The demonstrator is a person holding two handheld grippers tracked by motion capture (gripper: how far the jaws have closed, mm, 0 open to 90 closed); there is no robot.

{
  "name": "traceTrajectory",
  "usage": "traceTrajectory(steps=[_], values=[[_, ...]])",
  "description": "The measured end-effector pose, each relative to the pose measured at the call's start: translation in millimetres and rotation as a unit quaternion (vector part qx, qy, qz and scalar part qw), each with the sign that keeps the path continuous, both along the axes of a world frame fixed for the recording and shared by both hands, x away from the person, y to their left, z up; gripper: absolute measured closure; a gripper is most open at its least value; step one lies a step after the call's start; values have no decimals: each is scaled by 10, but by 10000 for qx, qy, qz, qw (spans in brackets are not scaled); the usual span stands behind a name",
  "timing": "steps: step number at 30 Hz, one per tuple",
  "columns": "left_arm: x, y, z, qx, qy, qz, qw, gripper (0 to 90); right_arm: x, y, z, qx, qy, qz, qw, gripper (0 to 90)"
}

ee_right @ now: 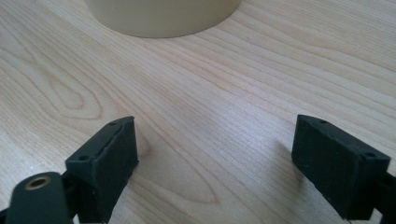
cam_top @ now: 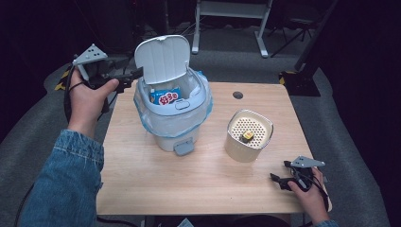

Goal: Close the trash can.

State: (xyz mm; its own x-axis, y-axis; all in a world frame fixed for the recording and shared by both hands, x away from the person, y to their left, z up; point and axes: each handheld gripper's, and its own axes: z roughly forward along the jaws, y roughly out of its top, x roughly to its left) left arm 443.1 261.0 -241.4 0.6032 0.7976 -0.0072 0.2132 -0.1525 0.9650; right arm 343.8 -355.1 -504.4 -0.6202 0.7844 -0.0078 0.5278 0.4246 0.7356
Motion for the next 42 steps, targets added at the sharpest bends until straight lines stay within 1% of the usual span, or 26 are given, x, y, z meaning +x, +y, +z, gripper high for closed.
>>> traceTrajectory(steps=[1, 2, 4, 9, 12, 14, 16, 17, 18, 20, 21, 23, 24, 27, 29, 33, 34, 37, 39, 42], values=[[19, -11, 9, 108, -21, 75, 9999, 324, 0, 0, 0, 0, -1, 1, 10000, 144], [40, -19, 16, 132, -27, 109, 9999, 323, 0, 0, 0, 0, 0, 1, 10000, 145], [90, -34, 24, 69, -22, 110, 9999, 323, 0, 0, 0, 0, 1, 1, 10000, 145], [212, -78, 19, 82, 4, 153, 9998, 323, 1, 0, 0, 1, 1, 1, 10000, 145], [274, -104, 9, -21, 44, 63, 10000, 323, 0, 0, 0, 0, 0, 1, 10000, 144], [301, -126, -1, -28, 63, 6, 10000, 342, 0, 0, 0, 1, 1, 1, 10000, 145], [307, -150, -3, -59, 68, -76, 9999, 362, 0, 0, 0, 1, 1, 1, 10000, 145], [302, -159, 1, -35, 71, -76, 9999, 343, 0, 0, 0, 1, 0, 1, 10000, 144], [299, -160, 5, -10, 70, -81, 9999, 343, 0, 0, 0, 1, 1, 1, 10000, 144], [294, -144, 10, -55, 100, -119, 9999, 359, 0, 0, 0, 1, 1, 1, 10000, 145], [288, -136, 10, -98, 115, -139, 9998, 370, 0, 0, 0, 2, 0, 1, 10000, 145], [258, -132, 4, -34, 105, -178, 9998, 413, 0, 0, 0, 2, 1, 1, 10000, 144], [241, -136, -1, -14, 89, -236, 9997, 419, 0, 0, 0, 0, 0, 2, 10000, 145], [153, -144, 3, -60, 177, -429, 9989, 420, 0, 0, 0, 1, 0, 1, 10000, 144], [89, -168, -9, -69, 217, -514, 9984, 415, 0, 0, 0, 0, -1, 2, 10000, 144], [-34, -244, -48, 105, 242, -681, 9973, 379, 0, 0, 0, 0, 0, 0, 10000, 144], [-59, -259, -59, 117, 251, -725, 9970, 373, 0, 0, 0, 0, -1, 0, 10000, 144], [-124, -301, -90, 53, 263, -903, 9956, 384, 0, 0, 0, 0, 0, 1, 10000, 144], [-156, -339, -118, 102, 295, -991, 9946, 386, 0, 0, 0, 0, -1, 1, 10000, 145], [-183, -400, -169, 118, 384, -1103, 9931, 403, 0, 0, 0, -1, -1, 1, 10000, 145]])
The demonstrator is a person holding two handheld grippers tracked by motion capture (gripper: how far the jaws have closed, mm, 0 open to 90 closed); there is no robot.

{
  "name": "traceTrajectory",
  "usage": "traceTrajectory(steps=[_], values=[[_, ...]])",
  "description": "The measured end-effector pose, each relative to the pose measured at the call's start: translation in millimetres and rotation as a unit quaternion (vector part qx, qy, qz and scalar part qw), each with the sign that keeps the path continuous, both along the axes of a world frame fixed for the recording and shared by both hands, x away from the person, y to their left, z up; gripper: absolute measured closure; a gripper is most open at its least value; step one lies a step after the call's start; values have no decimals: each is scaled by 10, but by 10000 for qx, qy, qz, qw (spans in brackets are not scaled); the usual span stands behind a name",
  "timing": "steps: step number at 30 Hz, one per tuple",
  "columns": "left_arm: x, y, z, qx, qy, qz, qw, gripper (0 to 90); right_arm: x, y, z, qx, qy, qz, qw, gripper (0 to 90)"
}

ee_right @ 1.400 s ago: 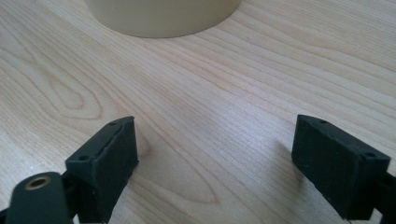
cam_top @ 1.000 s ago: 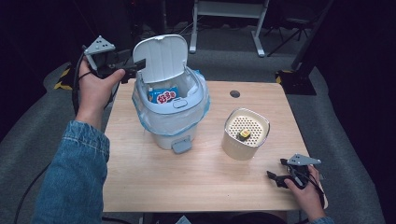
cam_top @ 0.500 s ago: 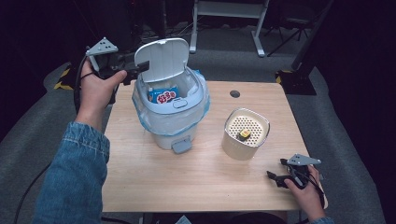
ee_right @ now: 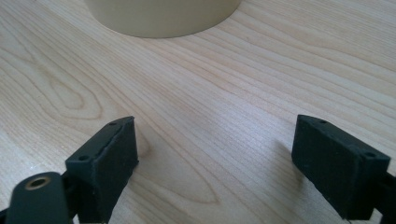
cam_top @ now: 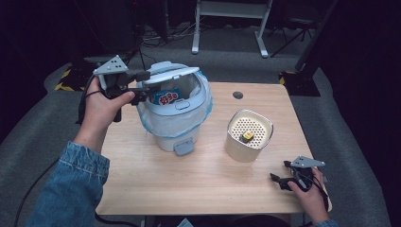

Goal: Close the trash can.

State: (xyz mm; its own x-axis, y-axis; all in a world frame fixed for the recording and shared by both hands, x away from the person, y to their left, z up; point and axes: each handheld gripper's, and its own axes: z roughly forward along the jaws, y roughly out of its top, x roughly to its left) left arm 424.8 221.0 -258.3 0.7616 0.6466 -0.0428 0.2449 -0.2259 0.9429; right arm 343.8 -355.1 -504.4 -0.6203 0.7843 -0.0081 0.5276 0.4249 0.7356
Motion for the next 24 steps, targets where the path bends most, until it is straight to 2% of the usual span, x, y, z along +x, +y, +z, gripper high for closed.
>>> traceTrajectory(steps=[4, 8, 11, 13, 17, 20, 24], values=[[3, -76, -51, -3, 157, -63, 9999, 434, 0, 0, 0, 1, 0, 0, 10000, 145], [32, -154, -91, 53, 396, -158, 9991, 512, 0, 0, 0, 2, 0, 1, 10000, 144], [64, -205, -118, 19, 533, -206, 9984, 561, 0, 0, 0, 2, 1, 0, 10000, 145], [87, -238, -134, 121, 594, -153, 9980, 591, 0, 0, 0, 1, 1, 0, 10000, 145], [131, -300, -172, 304, 659, -21, 9974, 604, 0, 0, 0, 2, 0, 1, 10000, 144], [144, -337, -179, 327, 650, 86, 9973, 609, 0, 0, 0, 2, 1, 0, 10000, 144], [160, -375, -179, 561, 426, 186, 9973, 611, 0, 0, 0, 1, 1, 1, 10000, 145]])
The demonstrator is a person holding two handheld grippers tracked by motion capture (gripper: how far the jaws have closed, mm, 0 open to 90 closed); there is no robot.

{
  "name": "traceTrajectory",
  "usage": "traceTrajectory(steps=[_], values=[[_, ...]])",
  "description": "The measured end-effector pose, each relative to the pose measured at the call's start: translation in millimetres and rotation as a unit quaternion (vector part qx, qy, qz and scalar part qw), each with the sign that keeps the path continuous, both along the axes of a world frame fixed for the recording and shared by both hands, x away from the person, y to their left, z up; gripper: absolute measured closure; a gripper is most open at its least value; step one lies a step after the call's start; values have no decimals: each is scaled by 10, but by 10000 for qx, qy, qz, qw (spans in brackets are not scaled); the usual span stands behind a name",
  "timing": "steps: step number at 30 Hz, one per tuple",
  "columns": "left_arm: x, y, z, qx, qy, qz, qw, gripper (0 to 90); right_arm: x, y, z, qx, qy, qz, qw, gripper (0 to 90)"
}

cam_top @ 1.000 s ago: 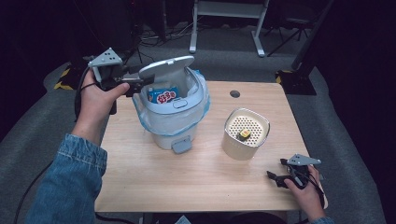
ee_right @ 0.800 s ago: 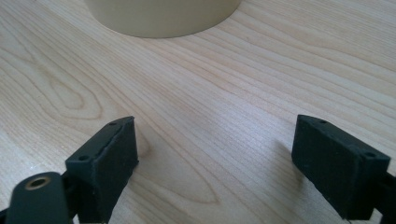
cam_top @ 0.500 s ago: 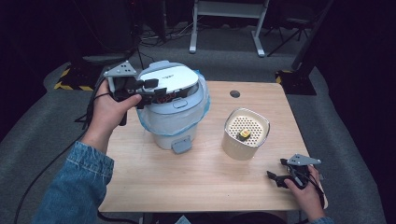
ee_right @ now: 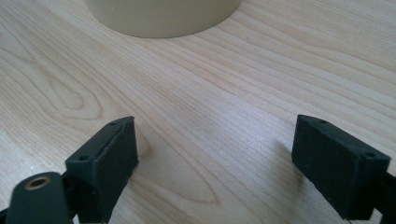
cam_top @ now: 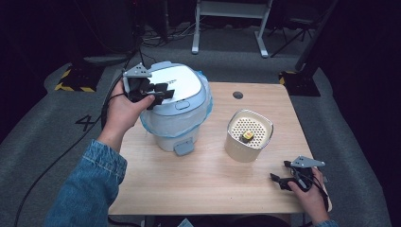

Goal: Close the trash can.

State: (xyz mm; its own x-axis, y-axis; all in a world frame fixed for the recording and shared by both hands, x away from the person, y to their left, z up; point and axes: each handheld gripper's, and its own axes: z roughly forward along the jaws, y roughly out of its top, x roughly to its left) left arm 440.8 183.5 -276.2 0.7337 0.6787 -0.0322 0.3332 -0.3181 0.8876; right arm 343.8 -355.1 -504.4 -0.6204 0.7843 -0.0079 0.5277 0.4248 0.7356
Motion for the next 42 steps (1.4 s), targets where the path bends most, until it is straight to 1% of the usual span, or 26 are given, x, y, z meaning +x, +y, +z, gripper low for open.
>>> traceTrajectory(steps=[2, 5, 7, 8, 11, 12, 13, 14, 16, 17, 19, 20, 21, 23, 24, 26, 28, 29, 30, 31, 32, 34, 37, 39, 42], values=[[5, -25, -18, 12, -89, 40, 10000, 614, 0, 0, 0, 0, -1, 0, 10000, 144], [1, -56, -31, 41, -156, 41, 9999, 616, 0, 0, 0, 0, -2, 1, 10000, 145], [-6, -74, -42, 28, -204, -72, 9998, 617, 0, 0, 0, 0, -1, 0, 10000, 145], [-4, -75, -43, 38, -207, -81, 9997, 618, 0, 0, 0, 0, -2, 1, 10000, 144], [-2, -94, -13, 198, -184, -81, 9996, 620, 0, 0, 0, 0, -2, 0, 10000, 145], [-10, -107, -7, 211, -155, -61, 9996, 622, 0, 0, 0, -1, -2, 0, 10000, 145], [-12, -110, -3, 261, -191, -68, 9995, 629, 0, 0, 0, 1, -1, 0, 10000, 144], [-13, -108, -5, 278, -215, -75, 9994, 632, 0, 0, 0, 0, -1, 0, 10000, 145], [-15, -107, -13, 220, -196, -61, 9995, 632, -1, 0, -1, -1, -3, 1, 10000, 144], [-14, -109, -11, 236, -207, -59, 9995, 632, -1, 0, 0, -1, -2, 0, 10000, 145], [-18, -118, 0, 293, -185, -27, 9994, 632, 0, 0, 0, -1, -2, 0, 10000, 144], [-20, -134, -8, 504, -250, -20, 9984, 658, -1, 0, 0, 0, -1, -1, 10000, 145], [-27, -144, -7, 515, -253, 18, 9983, 659, 0, 0, 0, 3, -3, 3, 10000, 145], [-28, -147, -1, 578, -299, 0, 9979, 660, -1, 0, 0, 3, -2, 4, 10000, 146], [-25, -143, -7, 535, -293, -20, 9981, 659, -1, 0, 0, 0, -3, 3, 10000, 146], [-4, -115, -16, 379, -207, -47, 9991, 658, -1, 0, 0, 1, -2, 3, 10000, 146], [5, -105, -27, 307, -215, -36, 9993, 635, 0, 0, 0, 1, -1, 2, 10000, 146], [10, -101, -30, 276, -196, 16, 9994, 580, 0, 0, 0, 1, -2, 3, 10000, 146], [11, -96, -25, 263, -135, 65, 9995, 488, 0, -1, 0, -5, -2, 3, 10000, 146], [13, -87, -20, 245, -133, 47, 9996, 429, 0, 0, 0, 2, -1, 2, 10000, 146], [5, -78, -15, 179, -115, 31, 9998, 413, 0, 0, 0, 5, 1, 2, 10000, 146], [-16, -59, 0, 52, -170, -50, 9998, 375, 0, 0, 0, 3, 2, 2, 10000, 145], [-86, -37, 34, -51, -228, -92, 9997, 345, 2, -1, 0, 6, 4, 9, 10000, 145], [-148, -15, 59, -163, -272, -127, 9994, 330, 3, -1, 0, 6, 6, 19, 10000, 145], [-271, 41, 111, -274, -339, -284, 9986, 307, 4, -2, 0, 5, 7, 23, 10000, 145]])
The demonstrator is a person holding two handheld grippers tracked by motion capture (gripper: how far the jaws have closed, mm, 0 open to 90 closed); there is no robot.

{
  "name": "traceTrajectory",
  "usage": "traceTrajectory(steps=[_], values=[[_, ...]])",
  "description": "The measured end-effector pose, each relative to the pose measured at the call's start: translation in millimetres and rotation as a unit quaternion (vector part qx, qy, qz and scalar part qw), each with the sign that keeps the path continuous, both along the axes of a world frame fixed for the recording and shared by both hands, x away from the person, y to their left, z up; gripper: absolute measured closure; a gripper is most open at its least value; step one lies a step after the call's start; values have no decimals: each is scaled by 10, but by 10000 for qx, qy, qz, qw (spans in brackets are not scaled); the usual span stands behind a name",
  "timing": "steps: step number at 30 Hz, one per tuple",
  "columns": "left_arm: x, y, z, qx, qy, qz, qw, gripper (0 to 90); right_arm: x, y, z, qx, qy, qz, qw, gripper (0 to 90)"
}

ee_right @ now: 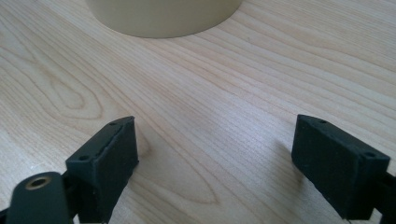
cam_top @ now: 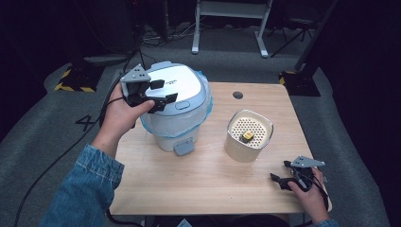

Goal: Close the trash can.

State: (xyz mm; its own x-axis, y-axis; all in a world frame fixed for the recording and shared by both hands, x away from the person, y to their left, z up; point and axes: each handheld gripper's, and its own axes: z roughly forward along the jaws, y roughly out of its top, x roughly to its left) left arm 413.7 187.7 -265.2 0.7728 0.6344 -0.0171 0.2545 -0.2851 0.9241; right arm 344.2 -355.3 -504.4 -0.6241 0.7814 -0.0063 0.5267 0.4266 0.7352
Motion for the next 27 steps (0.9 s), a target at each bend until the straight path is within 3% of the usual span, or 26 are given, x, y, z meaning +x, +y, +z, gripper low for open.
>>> traceTrajectory(steps=[3, 12, 15, 27], values=[[-135, 64, 30, -150, 13, -45, 9999, 300, 1, -1, 0, 2, 1, 10, 10000, 146], [-532, 158, -51, 11, 122, 53, 9999, 299, 21, -11, 0, 18, 8, 116, 9999, 144], [-639, 194, -109, 50, 127, 203, 9997, 300, 32, -18, 0, -1, 5, 173, 9999, 143], [-868, 352, -431, 162, 249, 524, 9982, 298, 89, 2, -1, 11, 19, 259, 9997, 137]])
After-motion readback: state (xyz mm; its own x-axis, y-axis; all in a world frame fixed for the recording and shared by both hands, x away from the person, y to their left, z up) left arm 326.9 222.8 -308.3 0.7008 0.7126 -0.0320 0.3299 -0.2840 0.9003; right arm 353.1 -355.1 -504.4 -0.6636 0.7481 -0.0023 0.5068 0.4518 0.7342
